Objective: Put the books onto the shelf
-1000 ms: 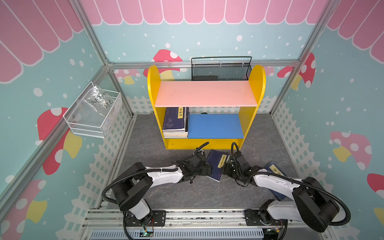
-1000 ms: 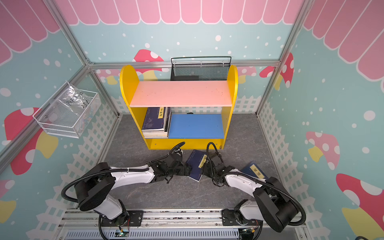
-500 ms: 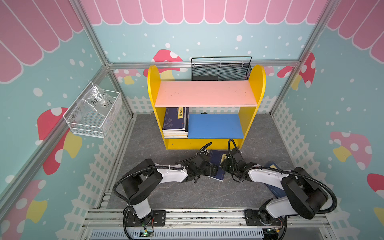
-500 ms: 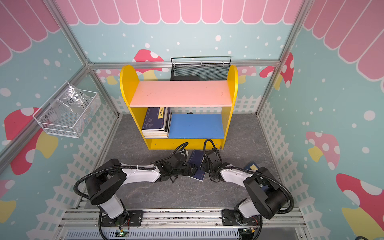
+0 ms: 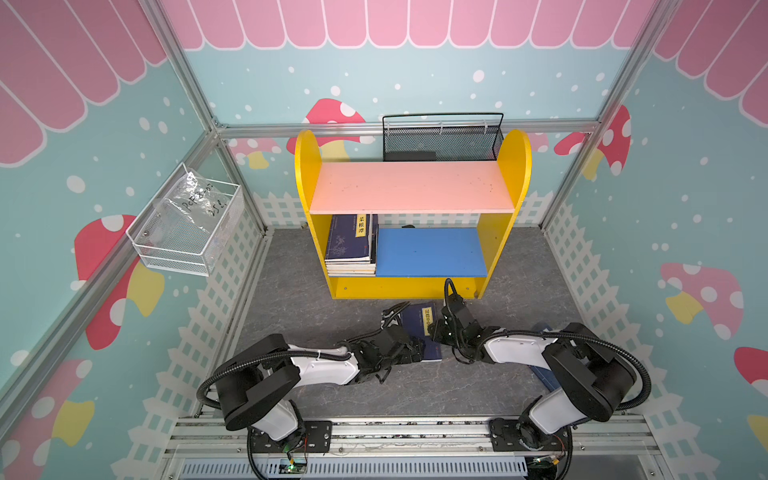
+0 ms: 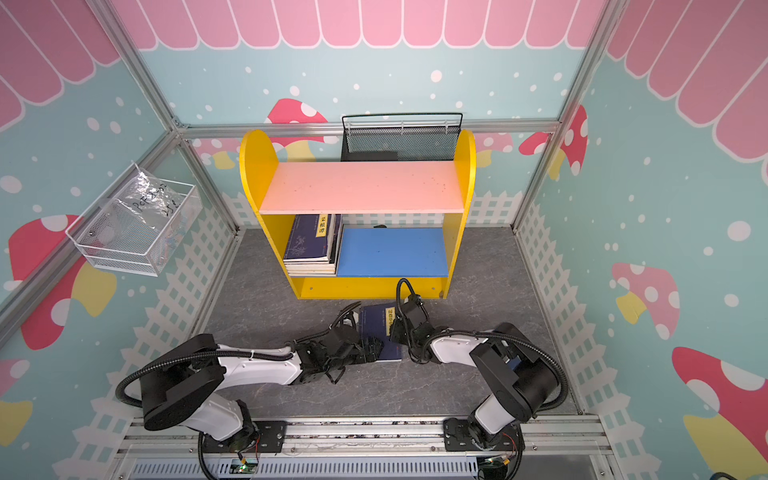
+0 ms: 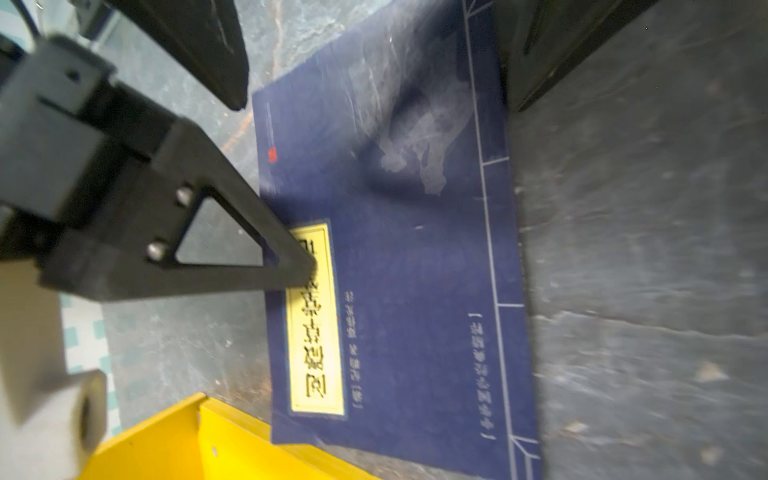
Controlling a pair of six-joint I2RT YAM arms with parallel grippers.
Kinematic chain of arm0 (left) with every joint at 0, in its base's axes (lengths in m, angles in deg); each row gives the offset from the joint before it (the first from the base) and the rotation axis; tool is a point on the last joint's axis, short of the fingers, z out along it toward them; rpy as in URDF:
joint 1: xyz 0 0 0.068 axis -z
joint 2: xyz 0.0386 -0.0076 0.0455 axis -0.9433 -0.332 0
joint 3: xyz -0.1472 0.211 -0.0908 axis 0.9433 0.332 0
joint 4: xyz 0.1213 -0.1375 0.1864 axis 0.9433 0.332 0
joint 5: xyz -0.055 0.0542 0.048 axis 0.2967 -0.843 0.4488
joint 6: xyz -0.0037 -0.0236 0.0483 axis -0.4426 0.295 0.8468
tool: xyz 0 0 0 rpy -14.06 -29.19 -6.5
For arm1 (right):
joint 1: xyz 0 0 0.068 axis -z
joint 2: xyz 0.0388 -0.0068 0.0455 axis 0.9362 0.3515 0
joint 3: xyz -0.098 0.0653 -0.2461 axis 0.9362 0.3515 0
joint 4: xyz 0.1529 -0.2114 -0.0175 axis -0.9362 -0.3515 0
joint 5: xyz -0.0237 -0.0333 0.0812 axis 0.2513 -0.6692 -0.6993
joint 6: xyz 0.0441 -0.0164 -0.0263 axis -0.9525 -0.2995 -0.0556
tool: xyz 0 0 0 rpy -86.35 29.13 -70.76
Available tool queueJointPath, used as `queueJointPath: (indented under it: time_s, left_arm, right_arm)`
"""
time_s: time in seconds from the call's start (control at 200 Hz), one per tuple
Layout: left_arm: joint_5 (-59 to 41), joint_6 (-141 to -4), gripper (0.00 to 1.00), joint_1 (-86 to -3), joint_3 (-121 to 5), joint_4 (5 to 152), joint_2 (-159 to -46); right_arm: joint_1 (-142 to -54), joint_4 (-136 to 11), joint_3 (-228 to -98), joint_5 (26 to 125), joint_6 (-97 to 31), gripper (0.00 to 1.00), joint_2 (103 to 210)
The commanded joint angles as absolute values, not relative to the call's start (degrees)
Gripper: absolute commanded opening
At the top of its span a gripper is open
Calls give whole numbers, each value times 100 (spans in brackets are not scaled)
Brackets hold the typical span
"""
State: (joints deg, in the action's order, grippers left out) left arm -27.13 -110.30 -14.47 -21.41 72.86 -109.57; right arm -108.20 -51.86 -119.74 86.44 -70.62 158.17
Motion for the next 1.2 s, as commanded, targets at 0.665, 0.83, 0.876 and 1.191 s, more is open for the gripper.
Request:
queueJointPath:
  time_s: [0.665,0.83,0.876,1.191]
  left_arm:
    - [-2104,-11700,96,-1936,-2124,6198,-10721]
    - [-1813,-11659,97,-2138,-1992,5915,-10140]
    - [-1726,-11669,97,-2179,-1977,5850,-10063]
    - [-1024,-12496,97,-2710,-1392,4709,-10330]
  right_arm:
    - [-11300,-6241,-11952,8044,-7162,29,16693]
    - [-11310,-6087,-11965,7924,-7143,28,16755]
    - [-11310,-5982,-11973,7860,-7168,28,16766]
    - [-11309,-5598,-11980,7647,-7303,28,16879]
